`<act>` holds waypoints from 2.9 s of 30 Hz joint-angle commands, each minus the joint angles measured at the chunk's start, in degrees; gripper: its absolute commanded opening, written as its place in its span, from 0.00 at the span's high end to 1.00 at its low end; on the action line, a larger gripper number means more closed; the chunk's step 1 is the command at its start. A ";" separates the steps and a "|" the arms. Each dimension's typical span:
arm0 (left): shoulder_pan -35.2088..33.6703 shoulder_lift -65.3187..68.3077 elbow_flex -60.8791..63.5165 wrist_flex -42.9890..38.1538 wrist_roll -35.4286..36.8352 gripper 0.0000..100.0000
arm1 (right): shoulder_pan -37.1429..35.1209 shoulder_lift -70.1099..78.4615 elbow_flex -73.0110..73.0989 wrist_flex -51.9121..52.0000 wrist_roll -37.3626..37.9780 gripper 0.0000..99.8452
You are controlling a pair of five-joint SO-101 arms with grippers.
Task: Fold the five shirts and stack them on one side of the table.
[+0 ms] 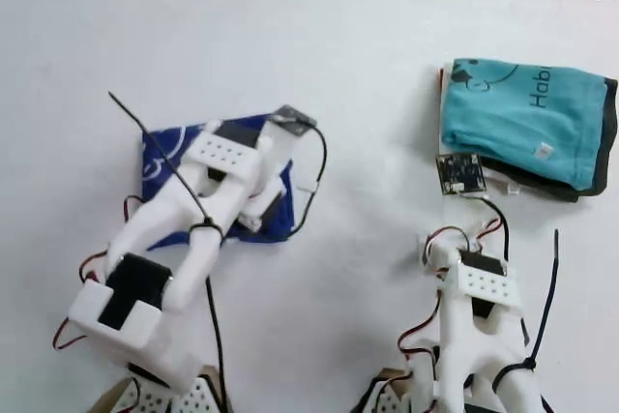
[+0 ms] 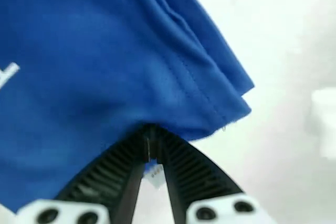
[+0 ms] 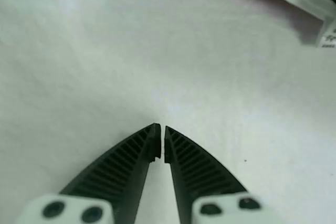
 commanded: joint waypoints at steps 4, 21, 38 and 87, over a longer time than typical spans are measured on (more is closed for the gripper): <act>-4.66 -3.25 -17.27 11.96 -0.35 0.97 | -0.31 -1.80 -0.53 -1.10 0.35 0.98; -38.51 -13.01 -9.36 14.68 -6.95 0.97 | 0.04 -1.98 -0.53 -1.10 0.35 0.98; -48.97 -39.56 42.68 -21.98 -9.23 0.97 | -15.87 -1.36 -33.23 35.21 0.35 0.93; -50.29 -39.91 50.95 -30.07 -4.92 0.97 | -46.46 106.59 -151.38 68.44 -34.37 0.68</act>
